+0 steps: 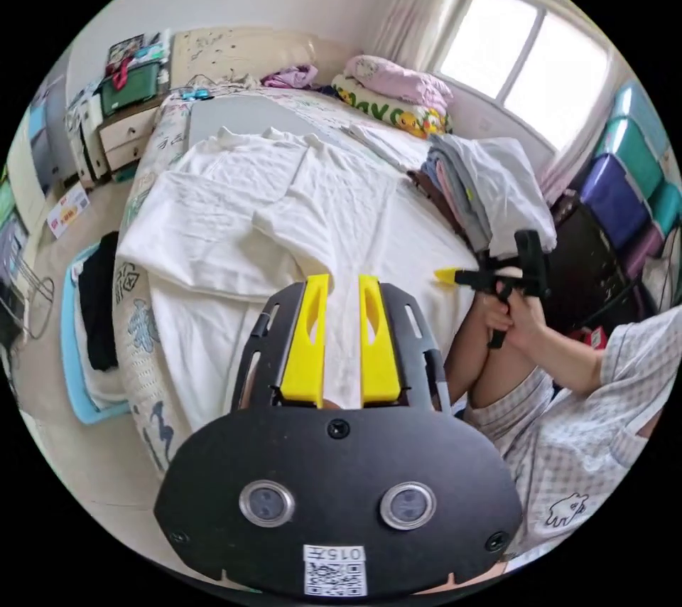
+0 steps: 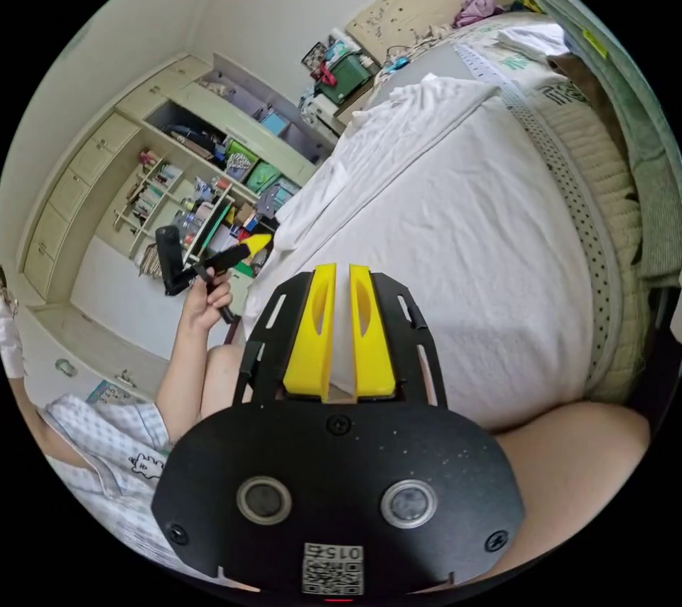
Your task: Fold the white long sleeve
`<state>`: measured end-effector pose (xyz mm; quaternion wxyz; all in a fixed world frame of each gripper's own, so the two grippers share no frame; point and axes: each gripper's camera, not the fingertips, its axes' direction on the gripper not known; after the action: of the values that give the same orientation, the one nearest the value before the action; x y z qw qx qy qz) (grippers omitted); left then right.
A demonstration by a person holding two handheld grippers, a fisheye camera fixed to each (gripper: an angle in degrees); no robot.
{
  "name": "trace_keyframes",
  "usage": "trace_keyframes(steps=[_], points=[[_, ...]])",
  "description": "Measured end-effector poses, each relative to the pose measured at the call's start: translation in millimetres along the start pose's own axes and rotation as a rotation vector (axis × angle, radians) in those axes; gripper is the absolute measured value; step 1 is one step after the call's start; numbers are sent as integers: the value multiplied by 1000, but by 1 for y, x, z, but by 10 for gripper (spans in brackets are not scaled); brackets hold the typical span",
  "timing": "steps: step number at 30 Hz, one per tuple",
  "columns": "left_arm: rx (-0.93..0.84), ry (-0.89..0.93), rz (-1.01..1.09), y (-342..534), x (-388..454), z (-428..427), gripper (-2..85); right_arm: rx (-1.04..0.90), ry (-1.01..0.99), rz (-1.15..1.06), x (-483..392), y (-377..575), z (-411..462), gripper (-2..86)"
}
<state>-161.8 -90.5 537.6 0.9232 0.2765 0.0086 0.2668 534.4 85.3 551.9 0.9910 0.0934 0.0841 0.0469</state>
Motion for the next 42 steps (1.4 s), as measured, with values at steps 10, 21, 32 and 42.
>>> trace_keyframes(steps=[10,21,32,42], points=[[79,-6,-255,-26,-25,49,88,13,2,-115,-62,-11,15,52],[0,184,125,-30,58,73,-3,79,21,-3,-50,-30,-18,94],[-171,204,164,-8,76,106,-7,-85,85,100,-38,-49,24,103],[-73,177,97,1,65,84,12,-139,104,45,-51,-55,34,33]])
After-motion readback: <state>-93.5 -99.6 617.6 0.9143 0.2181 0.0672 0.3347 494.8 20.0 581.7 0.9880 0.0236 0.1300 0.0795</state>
